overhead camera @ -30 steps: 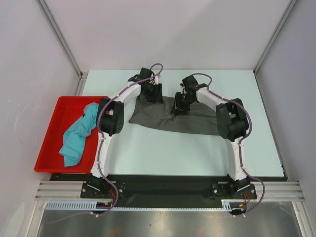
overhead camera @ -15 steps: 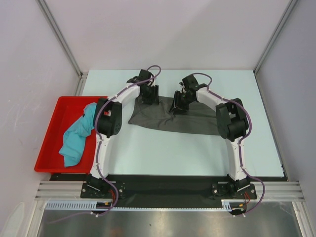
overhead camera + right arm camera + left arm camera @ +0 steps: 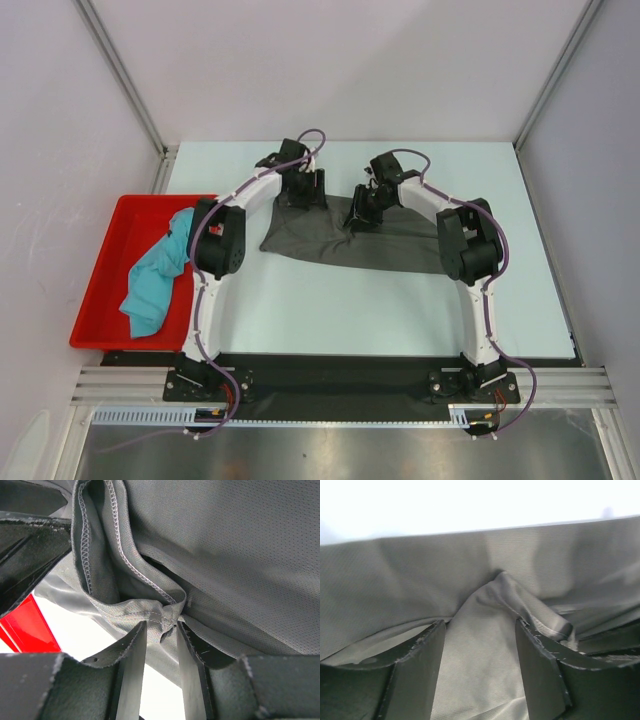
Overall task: Fold and stack the t-shirts
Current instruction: Fold the tshirt
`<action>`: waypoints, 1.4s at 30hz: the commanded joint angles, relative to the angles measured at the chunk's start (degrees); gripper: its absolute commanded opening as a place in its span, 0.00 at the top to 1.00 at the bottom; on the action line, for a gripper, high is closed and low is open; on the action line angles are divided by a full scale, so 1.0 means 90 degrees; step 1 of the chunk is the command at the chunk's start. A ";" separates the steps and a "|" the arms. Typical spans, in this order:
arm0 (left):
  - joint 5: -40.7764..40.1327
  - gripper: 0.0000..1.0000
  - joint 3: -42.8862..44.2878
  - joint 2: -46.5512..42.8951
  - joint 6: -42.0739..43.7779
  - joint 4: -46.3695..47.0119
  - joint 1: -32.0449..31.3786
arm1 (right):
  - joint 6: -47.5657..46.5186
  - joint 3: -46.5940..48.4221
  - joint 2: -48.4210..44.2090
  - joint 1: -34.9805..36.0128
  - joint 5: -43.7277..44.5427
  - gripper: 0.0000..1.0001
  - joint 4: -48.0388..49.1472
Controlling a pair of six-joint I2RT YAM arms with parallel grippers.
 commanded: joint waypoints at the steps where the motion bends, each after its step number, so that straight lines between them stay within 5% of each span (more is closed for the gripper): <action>1: 0.0470 0.35 0.0300 -0.0199 0.0068 0.0365 0.0028 | 0.0053 0.0176 0.0103 -0.0032 -0.0138 0.64 0.0119; 23: 0.1028 0.37 0.0652 0.0465 0.0185 0.0609 0.0028 | 0.0121 0.0206 0.0015 -0.0120 -0.0305 0.58 0.0148; 33: 0.0989 0.63 0.0711 0.0573 -0.0118 0.0736 0.0038 | 0.0405 0.0098 0.0074 -0.0140 -0.0588 0.59 0.0373; 42: 0.0891 0.69 0.0711 0.0426 -0.0206 0.0746 0.0038 | 0.0415 0.0283 0.0230 -0.0140 -0.0588 0.66 0.0257</action>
